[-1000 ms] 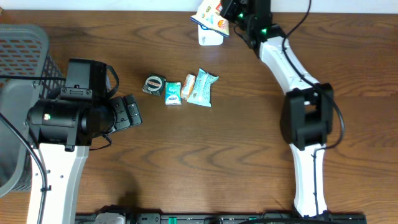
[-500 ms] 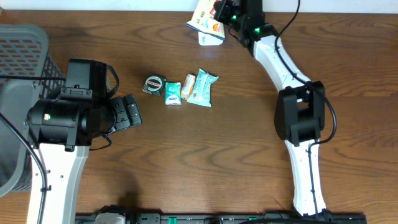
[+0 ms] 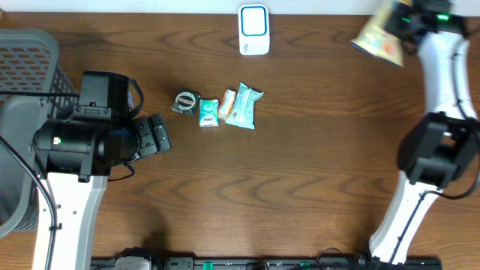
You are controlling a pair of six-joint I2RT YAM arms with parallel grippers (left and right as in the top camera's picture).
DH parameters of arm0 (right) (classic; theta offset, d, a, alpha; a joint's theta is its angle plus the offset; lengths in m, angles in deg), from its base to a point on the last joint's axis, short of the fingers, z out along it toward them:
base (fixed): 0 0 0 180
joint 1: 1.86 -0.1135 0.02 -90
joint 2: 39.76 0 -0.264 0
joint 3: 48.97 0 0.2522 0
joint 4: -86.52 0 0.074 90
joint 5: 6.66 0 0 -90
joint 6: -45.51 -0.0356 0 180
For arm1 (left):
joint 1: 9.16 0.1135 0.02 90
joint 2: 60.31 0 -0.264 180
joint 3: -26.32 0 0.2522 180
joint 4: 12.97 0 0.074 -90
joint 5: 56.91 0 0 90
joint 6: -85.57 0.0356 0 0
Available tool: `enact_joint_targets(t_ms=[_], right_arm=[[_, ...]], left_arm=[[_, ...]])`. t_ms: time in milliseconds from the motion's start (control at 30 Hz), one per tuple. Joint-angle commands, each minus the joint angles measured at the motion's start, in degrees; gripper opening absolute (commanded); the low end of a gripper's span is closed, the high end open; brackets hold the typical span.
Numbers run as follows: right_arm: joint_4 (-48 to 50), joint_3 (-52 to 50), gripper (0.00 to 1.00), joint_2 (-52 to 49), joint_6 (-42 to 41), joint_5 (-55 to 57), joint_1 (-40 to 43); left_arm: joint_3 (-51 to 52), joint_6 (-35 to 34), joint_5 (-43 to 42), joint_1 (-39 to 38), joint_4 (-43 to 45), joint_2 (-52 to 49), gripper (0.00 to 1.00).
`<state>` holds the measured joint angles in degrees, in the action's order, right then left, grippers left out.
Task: Scan the item barcode
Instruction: 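Carry the wipes bag to the right table edge and release it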
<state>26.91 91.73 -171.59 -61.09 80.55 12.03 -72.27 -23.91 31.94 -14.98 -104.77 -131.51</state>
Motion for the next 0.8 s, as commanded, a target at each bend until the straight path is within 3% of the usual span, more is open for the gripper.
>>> enact_joint_targets(t_ms=[0, 33, 100, 233, 333, 500, 633, 767], right_arm=[[-4.59, 0.66, 0.36, 1.29, 7.04, 7.23, 4.92], [-6.45, 0.66, 0.71, 1.29, 6.99, 8.31, 7.17], [-8.81, 0.66, 0.87, 1.29, 5.77, 8.17, 9.94], [-12.07, 0.66, 0.91, 1.29, 3.8, 1.68, 12.92], [-13.09, 0.66, 0.86, 1.29, 3.8, -10.84, 12.7], [-18.36, 0.44, 0.87, 1.29, 3.82, -29.46, 8.26], [-26.45, 0.33, 0.87, 1.29, 3.87, -30.14, 1.31], [-28.06, -2.56, 0.87, 1.29, 4.04, -27.58, -8.37]], left_arm=[[-0.24, -0.09, 0.15, 0.0, -0.15, 0.04, 0.98], [-0.24, -0.11, 0.15, 0.0, -0.15, 0.04, 0.98], [-0.24, -0.11, 0.15, 0.0, -0.15, 0.04, 0.98], [-0.24, -0.11, 0.15, 0.0, -0.15, 0.04, 0.98], [-0.24, -0.11, 0.15, 0.0, -0.15, 0.04, 0.98], [-0.24, -0.09, 0.15, 0.0, -0.15, 0.04, 0.98], [-0.24, -0.11, 0.15, 0.0, -0.15, 0.04, 0.98], [-0.24, -0.11, 0.15, 0.0, -0.15, 0.04, 0.98]])
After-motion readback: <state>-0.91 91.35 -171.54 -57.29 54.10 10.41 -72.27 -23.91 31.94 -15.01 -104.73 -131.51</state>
